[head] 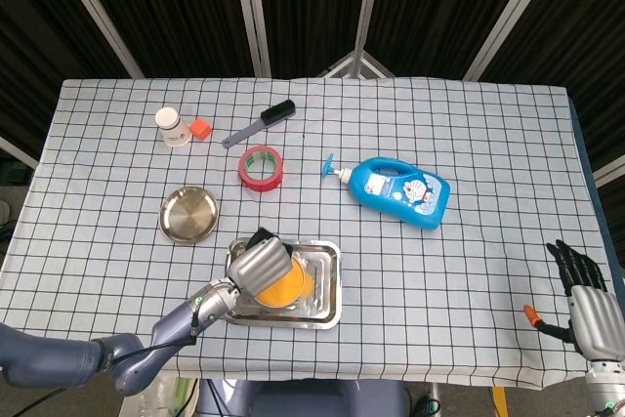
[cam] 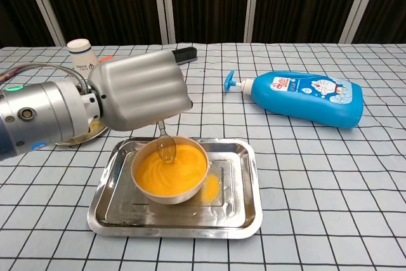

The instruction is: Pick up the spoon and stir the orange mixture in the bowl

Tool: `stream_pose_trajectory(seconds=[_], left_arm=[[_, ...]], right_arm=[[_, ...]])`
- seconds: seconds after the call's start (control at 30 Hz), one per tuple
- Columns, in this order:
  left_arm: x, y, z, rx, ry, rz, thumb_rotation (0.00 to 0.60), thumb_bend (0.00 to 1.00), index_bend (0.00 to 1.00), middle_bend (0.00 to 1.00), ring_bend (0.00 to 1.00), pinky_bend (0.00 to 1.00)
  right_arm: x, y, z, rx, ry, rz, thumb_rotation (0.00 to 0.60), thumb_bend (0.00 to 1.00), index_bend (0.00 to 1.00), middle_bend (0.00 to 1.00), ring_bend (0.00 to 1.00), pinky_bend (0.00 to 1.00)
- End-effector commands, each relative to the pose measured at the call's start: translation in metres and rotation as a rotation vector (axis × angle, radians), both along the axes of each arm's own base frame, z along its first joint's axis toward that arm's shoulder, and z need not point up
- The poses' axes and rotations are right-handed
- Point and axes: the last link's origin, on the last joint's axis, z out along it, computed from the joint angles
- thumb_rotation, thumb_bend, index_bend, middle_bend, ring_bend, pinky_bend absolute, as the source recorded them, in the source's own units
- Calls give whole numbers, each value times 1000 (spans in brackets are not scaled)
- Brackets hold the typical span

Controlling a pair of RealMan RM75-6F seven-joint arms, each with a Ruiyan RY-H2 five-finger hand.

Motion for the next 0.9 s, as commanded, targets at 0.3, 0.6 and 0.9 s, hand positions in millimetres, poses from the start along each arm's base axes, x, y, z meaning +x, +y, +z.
stream_pose_trajectory(seconds=[0.3,0.6,0.9], left_arm=[[0,-11,4,-52,-51,33,600,738,806,1000,1000,1000],[-1,-9,3,-11,19,0,600,738,806,1000,1000,1000],[-3,2,-2,42,94,-40,600,738,806,1000,1000,1000]], right_arm=[[0,0,0,2,0,-3,600,311,0,0,0,0],[0,0,0,6,-4,-9,600,311,0,0,0,0],[0,0,-1,7,-7,-11,600,312,0,0,0,0]])
